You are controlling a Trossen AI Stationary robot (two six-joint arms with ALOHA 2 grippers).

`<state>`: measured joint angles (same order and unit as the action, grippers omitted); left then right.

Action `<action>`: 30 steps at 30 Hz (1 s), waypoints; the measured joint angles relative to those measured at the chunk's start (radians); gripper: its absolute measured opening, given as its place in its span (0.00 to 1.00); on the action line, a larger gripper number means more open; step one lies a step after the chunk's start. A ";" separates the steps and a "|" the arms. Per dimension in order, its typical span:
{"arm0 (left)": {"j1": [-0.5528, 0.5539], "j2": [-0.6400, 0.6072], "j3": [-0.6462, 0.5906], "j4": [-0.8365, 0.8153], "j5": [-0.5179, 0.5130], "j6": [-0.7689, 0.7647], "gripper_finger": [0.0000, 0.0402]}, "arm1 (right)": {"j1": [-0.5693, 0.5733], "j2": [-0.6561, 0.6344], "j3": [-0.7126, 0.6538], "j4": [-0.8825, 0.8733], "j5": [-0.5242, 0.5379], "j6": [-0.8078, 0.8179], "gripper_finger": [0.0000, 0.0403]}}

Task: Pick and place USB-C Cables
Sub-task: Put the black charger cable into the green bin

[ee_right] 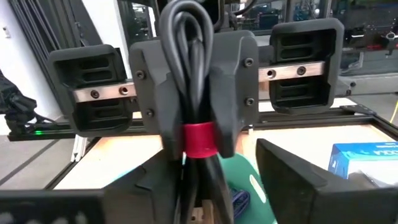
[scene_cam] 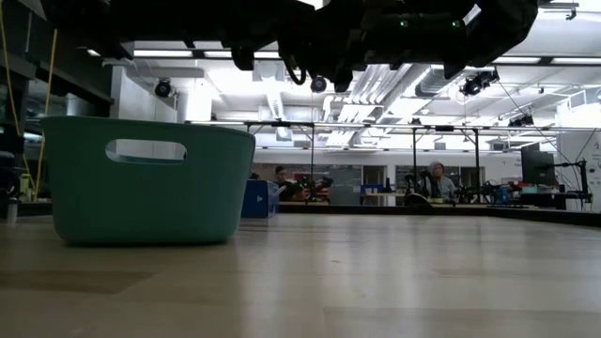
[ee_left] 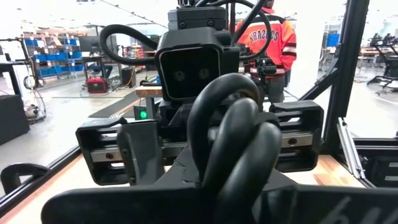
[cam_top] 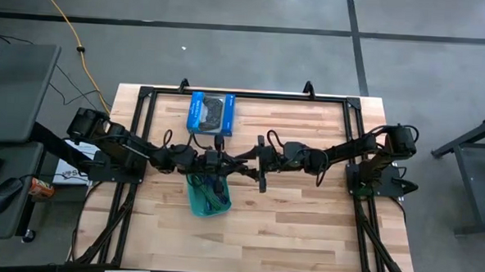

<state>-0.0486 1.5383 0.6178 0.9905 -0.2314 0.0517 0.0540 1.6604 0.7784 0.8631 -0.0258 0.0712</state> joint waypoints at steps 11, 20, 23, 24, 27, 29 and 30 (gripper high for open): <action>0.000 0.001 0.000 -0.001 0.003 -0.007 0.03 | -0.001 -0.012 0.000 -0.023 -0.021 0.000 0.59; 0.001 -0.009 -0.002 -0.037 -0.014 -0.007 0.03 | 0.000 -0.138 -0.007 -0.212 -0.065 -0.004 0.59; 0.001 -0.049 -0.002 -0.110 -0.028 -0.001 0.03 | 0.000 -0.197 -0.007 -0.330 -0.065 -0.009 0.59; 0.000 -0.071 -0.002 -0.145 -0.036 0.003 0.03 | 0.000 -0.215 -0.007 -0.365 -0.065 -0.011 0.59; 0.000 -0.149 -0.001 -0.253 -0.043 0.004 0.03 | 0.004 -0.255 -0.007 -0.466 -0.065 -0.028 0.59; 0.000 -0.205 -0.001 -0.359 -0.045 0.004 0.03 | 0.012 -0.277 -0.008 -0.486 -0.057 -0.050 0.59; 0.000 -0.232 -0.001 -0.402 -0.046 0.003 0.03 | 0.017 -0.289 -0.007 -0.507 -0.051 -0.058 0.59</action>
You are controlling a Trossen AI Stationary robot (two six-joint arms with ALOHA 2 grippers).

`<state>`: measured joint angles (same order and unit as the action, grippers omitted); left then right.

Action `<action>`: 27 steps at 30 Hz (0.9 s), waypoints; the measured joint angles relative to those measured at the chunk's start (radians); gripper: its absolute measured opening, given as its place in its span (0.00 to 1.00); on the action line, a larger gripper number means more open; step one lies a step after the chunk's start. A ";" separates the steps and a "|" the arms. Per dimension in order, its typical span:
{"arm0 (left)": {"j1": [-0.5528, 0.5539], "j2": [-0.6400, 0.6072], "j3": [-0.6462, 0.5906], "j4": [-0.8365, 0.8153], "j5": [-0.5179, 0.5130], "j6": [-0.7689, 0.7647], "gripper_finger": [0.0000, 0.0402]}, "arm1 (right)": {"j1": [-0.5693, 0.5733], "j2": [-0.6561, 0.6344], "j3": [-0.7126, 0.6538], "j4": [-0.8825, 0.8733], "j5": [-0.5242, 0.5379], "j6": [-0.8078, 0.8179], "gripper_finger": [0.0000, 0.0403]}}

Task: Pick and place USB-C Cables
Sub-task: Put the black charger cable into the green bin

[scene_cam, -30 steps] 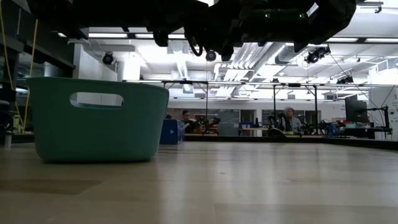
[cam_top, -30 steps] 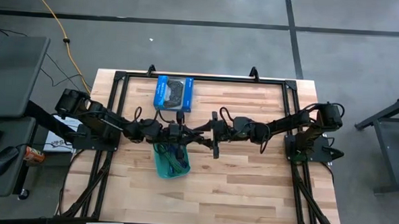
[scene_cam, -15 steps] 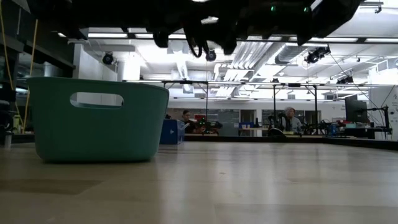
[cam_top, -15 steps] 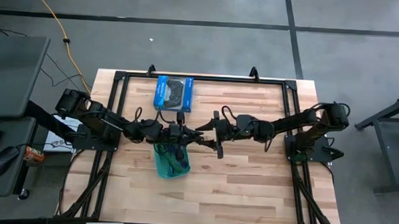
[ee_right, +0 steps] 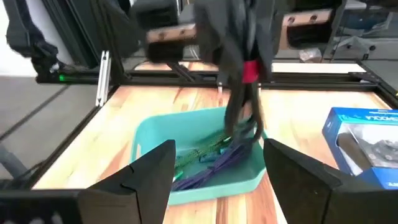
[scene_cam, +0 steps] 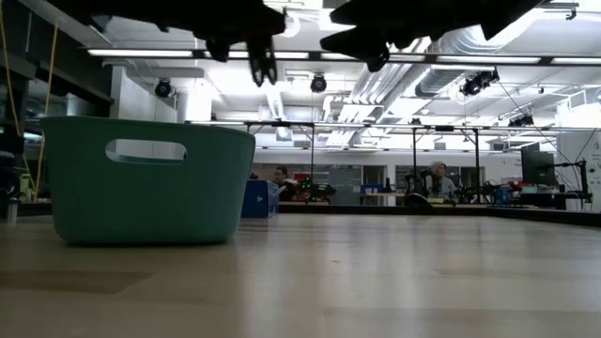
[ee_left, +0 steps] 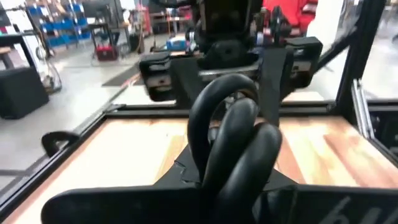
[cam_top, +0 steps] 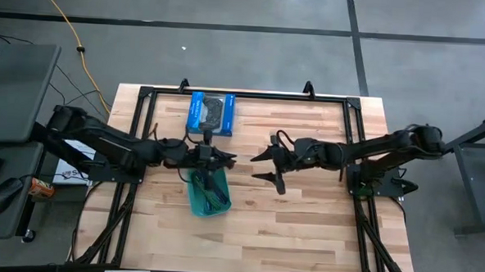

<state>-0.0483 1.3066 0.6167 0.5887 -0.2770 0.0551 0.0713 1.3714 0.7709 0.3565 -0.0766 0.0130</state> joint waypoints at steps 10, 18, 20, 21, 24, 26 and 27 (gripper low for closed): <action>0.000 -0.175 0.000 -0.293 0.000 -0.040 0.03 | 0.053 -0.093 -0.001 -0.142 0.147 -0.022 0.59; 0.000 -0.183 0.000 -0.308 0.000 -0.044 0.03 | 0.096 -0.351 -0.267 0.066 0.288 -0.015 0.59; 0.002 -0.183 0.000 -0.301 0.000 -0.044 0.03 | 0.096 -0.446 -0.347 0.148 0.289 0.017 0.59; 0.003 -0.183 0.000 -0.289 -0.002 -0.044 0.03 | 0.096 -0.491 -0.382 0.175 0.284 0.034 0.59; 0.017 -0.183 -0.059 -0.133 0.008 -0.043 0.03 | 0.102 -0.600 -0.454 0.208 0.276 0.043 0.59; 0.033 -0.183 -0.133 0.012 0.054 -0.054 0.03 | 0.107 -0.650 -0.479 0.209 0.276 0.044 0.59; 0.044 -0.186 -0.165 0.072 0.080 -0.066 0.03 | 0.109 -0.666 -0.486 0.209 0.275 0.044 0.59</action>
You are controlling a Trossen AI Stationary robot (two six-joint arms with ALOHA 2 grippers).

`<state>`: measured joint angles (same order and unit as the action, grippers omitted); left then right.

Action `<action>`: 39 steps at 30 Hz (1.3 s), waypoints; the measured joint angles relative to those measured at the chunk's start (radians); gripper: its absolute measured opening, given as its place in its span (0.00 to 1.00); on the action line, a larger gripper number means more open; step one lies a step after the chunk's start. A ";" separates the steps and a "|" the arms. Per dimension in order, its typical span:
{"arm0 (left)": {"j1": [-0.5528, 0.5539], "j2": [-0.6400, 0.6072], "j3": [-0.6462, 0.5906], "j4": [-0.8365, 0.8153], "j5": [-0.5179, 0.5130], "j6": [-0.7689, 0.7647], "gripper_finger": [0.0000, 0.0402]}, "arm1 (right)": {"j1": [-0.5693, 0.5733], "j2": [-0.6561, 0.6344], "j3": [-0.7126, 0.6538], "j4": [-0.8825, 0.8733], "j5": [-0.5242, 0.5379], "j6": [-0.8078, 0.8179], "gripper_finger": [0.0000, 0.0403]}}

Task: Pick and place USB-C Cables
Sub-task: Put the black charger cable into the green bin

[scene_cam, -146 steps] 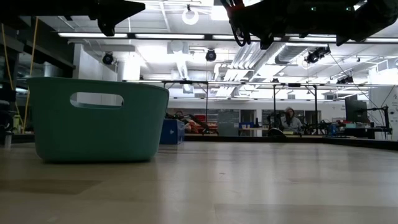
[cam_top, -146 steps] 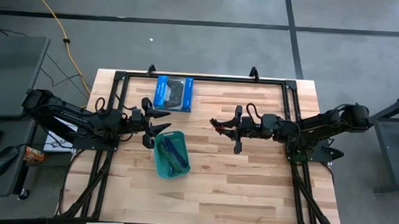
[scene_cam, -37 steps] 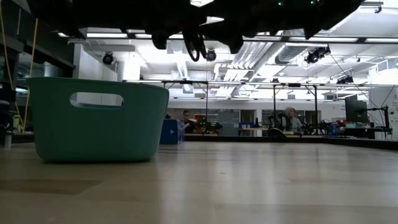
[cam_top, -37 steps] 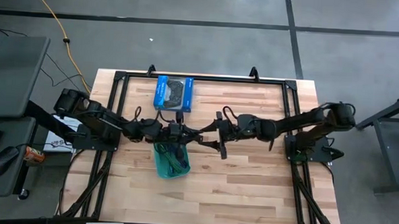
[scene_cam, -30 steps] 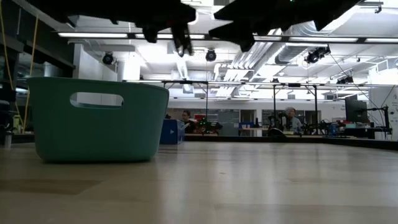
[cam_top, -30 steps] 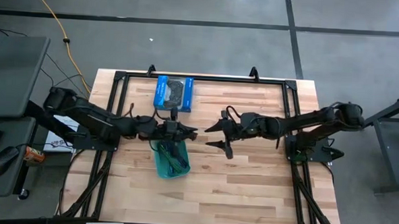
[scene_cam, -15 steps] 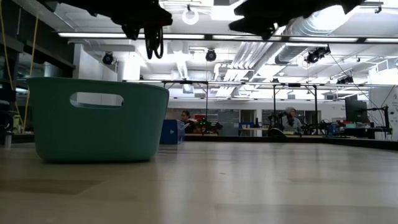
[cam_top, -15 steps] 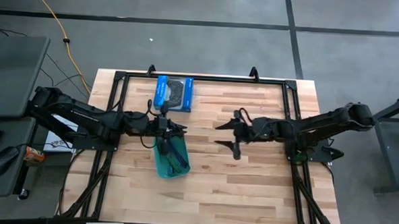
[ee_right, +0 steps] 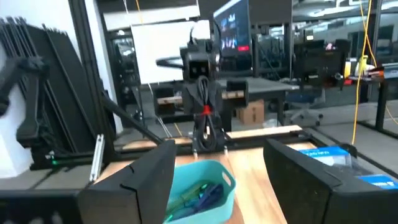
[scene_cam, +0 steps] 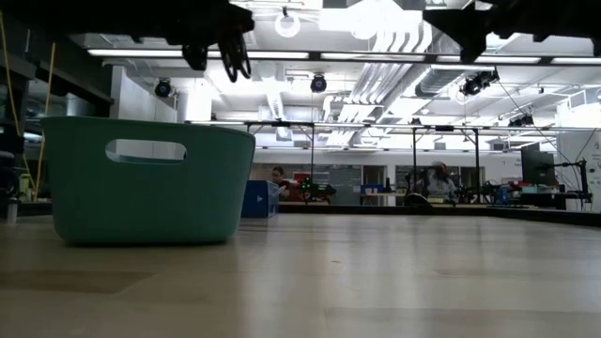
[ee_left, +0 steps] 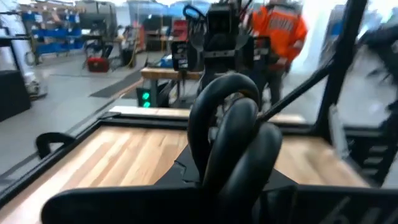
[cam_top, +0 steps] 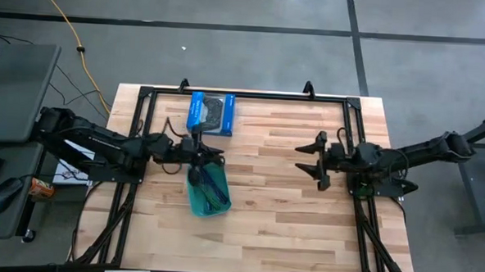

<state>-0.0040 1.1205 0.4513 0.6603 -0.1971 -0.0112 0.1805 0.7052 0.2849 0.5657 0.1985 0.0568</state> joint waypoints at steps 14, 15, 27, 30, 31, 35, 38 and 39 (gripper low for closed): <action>0.021 -0.190 -0.049 -0.177 0.025 -0.049 0.03 | 0.005 -0.031 -0.004 0.008 -0.005 -0.020 0.59; 0.021 -0.190 -0.049 -0.176 0.025 -0.050 0.03 | 0.005 -0.031 -0.004 0.008 -0.005 -0.020 0.59; 0.021 -0.190 -0.049 -0.170 0.022 -0.052 0.03 | 0.005 -0.031 -0.004 0.007 -0.004 -0.020 0.59; 0.021 -0.190 -0.049 -0.170 0.022 -0.056 0.03 | 0.005 -0.031 -0.004 0.007 -0.004 -0.020 0.59; 0.021 -0.190 -0.049 -0.170 0.022 -0.057 0.03 | 0.005 -0.031 -0.004 0.007 -0.004 -0.020 0.59; 0.015 -0.190 -0.045 -0.175 0.021 -0.064 0.03 | 0.005 -0.031 -0.004 0.007 -0.004 -0.024 0.59; -0.016 -0.182 0.002 -0.241 0.021 -0.064 0.03 | 0.005 -0.031 -0.004 0.006 -0.004 -0.035 0.59; -0.032 -0.177 0.022 -0.274 0.021 -0.059 0.03 | 0.005 -0.031 -0.004 0.006 -0.004 -0.035 0.59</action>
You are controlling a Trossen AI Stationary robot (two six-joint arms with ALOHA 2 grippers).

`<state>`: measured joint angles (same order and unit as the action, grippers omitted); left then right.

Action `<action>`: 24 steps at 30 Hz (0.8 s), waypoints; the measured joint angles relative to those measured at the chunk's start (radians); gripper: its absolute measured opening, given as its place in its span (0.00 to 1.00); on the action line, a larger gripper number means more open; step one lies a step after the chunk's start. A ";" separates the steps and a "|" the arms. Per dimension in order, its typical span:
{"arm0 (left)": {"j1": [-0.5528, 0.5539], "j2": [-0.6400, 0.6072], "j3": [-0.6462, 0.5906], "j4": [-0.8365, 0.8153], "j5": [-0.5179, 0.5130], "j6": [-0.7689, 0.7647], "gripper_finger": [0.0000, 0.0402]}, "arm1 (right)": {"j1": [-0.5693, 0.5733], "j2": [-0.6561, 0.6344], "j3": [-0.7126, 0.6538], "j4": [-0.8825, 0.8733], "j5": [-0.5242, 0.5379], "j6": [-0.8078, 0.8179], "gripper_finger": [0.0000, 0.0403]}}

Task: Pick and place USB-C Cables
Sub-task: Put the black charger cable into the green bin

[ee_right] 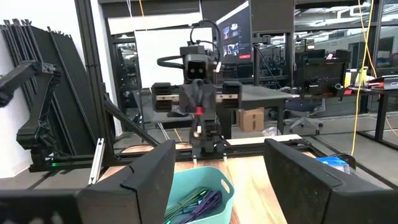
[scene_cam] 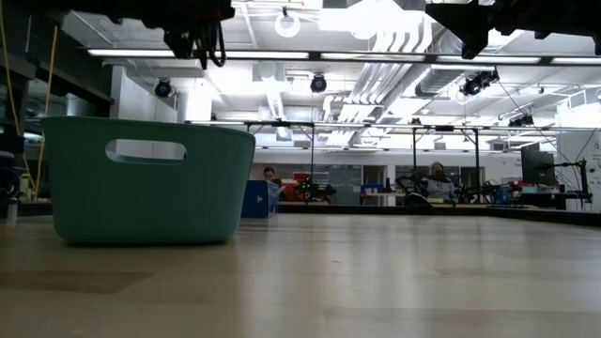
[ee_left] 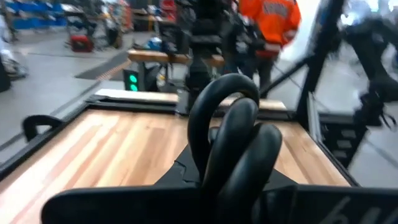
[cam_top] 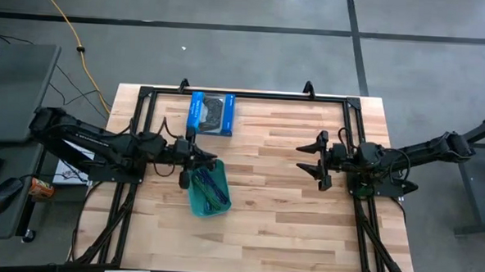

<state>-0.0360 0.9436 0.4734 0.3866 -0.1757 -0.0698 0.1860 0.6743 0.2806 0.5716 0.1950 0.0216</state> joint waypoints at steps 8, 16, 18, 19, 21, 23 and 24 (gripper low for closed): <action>-0.149 0.091 0.188 -0.318 -0.091 0.124 0.03 | 0.000 0.000 0.000 -0.006 0.000 0.000 0.59; -0.212 0.268 0.437 -0.802 -0.097 0.080 0.03 | 0.000 0.000 0.000 -0.006 0.007 -0.003 0.59; -0.215 0.327 0.500 -0.909 -0.097 0.051 0.03 | 0.000 0.000 0.000 -0.006 0.018 -0.003 0.59; -0.215 0.356 0.529 -0.948 -0.097 0.046 0.03 | 0.000 0.000 0.000 -0.006 0.027 -0.003 0.59; -0.214 0.413 0.579 -0.998 -0.089 0.046 0.03 | 0.000 0.000 0.000 -0.006 0.042 -0.003 0.59; -0.214 0.470 0.623 -1.029 -0.060 0.046 0.03 | 0.000 0.000 0.000 -0.006 0.044 -0.003 0.59; -0.215 0.497 0.640 -1.044 -0.047 0.047 0.03 | 0.000 0.000 0.000 -0.006 0.044 -0.003 0.59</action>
<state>-0.2507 1.4411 1.1138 -0.6572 -0.2230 -0.0224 0.1856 0.6743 0.2806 0.5655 0.2394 0.0183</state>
